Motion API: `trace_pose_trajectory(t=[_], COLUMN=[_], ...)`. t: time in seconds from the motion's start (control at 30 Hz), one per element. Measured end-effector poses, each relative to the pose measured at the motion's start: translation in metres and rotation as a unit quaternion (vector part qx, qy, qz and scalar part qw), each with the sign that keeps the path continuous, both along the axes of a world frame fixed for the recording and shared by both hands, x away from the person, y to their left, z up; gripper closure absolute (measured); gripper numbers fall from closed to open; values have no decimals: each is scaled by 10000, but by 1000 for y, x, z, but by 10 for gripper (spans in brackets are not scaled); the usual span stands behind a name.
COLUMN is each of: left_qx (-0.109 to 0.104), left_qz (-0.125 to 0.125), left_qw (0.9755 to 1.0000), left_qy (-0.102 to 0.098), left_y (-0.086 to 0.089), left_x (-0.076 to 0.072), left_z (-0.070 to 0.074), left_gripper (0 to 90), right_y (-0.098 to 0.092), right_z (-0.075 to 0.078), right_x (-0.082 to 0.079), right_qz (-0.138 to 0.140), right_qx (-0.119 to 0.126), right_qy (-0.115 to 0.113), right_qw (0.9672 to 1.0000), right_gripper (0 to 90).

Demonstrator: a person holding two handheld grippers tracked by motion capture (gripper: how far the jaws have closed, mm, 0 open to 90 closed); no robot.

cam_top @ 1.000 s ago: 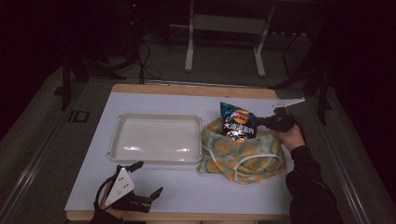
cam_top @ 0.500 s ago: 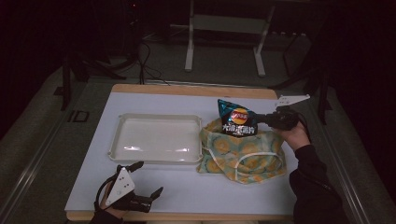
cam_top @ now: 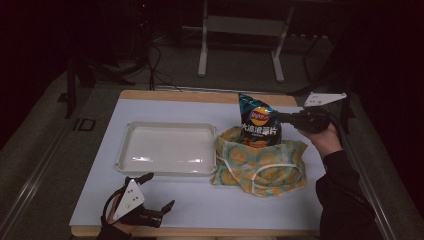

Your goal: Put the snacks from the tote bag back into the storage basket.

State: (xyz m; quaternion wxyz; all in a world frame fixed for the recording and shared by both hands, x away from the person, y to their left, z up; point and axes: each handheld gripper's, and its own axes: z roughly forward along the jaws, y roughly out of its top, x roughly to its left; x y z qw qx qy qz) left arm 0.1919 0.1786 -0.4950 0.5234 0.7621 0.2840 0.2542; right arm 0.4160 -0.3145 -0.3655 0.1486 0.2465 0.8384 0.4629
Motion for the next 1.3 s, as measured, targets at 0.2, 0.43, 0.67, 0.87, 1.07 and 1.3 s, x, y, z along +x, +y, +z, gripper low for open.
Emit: trace_pose_trajectory(t=[0.2,0.43,0.67,0.87,1.07,1.3], left_qx=[7,-8,-7,-8,-11,-24], left_qz=[-5,2,9,0,0,1], left_qw=[10000,10000,10000,10000,10000,10000], left_qy=[4,4,-5,-8,-5,-18], left_y=[0,0,0,0,0,0], left_x=[0,0,0,0,-1,-1], left_z=[0,0,0,0,0,0], left_gripper=[1,1,1,1,1,1], right_y=[-6,-9,-8,-2,12,34], right_z=[24,52,82,105,120,125], right_x=[-5,-8,-9,-9,-11,-12], right_qz=[-100,-221,-331,-408,-300,-78], right_qx=[18,74,122,156,165,207], right_qy=[-199,-463,-677,-896,-1041,-1082], right_qw=[9998,9987,9971,9950,9940,9939], right_gripper=[898,898,898,898,898,898])
